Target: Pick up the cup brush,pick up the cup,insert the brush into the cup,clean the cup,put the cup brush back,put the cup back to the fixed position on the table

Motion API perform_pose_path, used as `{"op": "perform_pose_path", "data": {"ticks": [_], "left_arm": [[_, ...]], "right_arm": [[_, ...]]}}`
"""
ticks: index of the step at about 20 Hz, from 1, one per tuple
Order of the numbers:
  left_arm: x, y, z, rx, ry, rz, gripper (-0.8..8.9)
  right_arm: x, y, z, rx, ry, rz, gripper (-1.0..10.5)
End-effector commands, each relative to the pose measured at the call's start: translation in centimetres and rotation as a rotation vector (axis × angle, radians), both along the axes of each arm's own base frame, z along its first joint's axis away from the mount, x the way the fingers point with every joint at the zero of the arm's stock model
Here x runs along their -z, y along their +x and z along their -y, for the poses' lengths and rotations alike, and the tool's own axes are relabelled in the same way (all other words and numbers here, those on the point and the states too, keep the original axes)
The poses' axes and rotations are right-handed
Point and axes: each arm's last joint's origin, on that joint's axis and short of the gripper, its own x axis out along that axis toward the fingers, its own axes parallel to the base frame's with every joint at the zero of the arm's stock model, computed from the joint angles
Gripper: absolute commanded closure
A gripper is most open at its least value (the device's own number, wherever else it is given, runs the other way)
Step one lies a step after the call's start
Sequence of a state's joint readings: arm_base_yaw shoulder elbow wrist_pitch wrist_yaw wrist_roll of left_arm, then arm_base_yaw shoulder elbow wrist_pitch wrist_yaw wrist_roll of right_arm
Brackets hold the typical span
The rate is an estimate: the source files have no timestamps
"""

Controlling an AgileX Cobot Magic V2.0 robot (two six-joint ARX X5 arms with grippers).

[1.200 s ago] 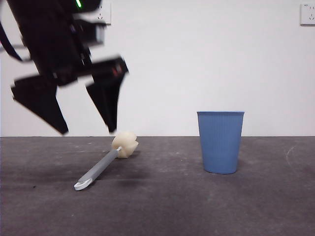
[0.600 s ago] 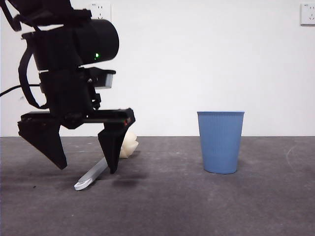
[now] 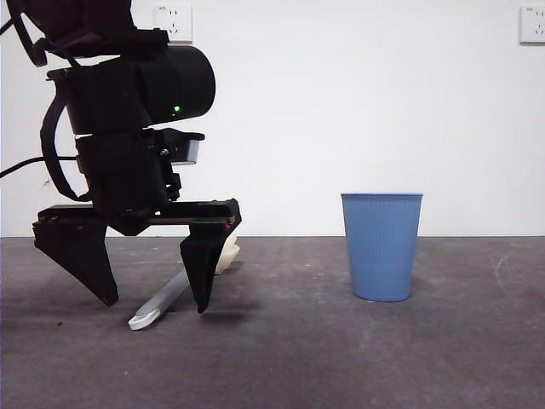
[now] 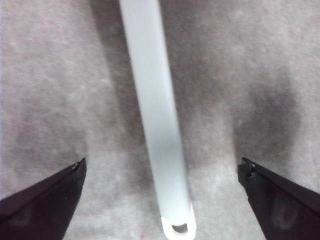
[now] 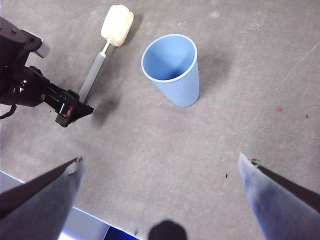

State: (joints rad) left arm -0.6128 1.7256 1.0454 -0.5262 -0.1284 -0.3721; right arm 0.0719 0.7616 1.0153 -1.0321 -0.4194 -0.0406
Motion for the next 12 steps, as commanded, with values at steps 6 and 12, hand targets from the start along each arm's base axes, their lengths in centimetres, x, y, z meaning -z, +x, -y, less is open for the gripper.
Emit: {"op": "perform_pose_path", "data": {"ticks": [6, 12], "left_arm": [[0.44, -0.33, 0.36, -0.015, -0.037, -0.038, 6.68], [0.45, -0.42, 0.49, -0.016, -0.053, -0.049, 8.27]], "right_arm": [[-0.09, -0.05, -0.01, 0.010, 0.012, -0.001, 3.8], [-0.09, -0.05, -0.01, 0.010, 0.012, -0.001, 3.8]]}}
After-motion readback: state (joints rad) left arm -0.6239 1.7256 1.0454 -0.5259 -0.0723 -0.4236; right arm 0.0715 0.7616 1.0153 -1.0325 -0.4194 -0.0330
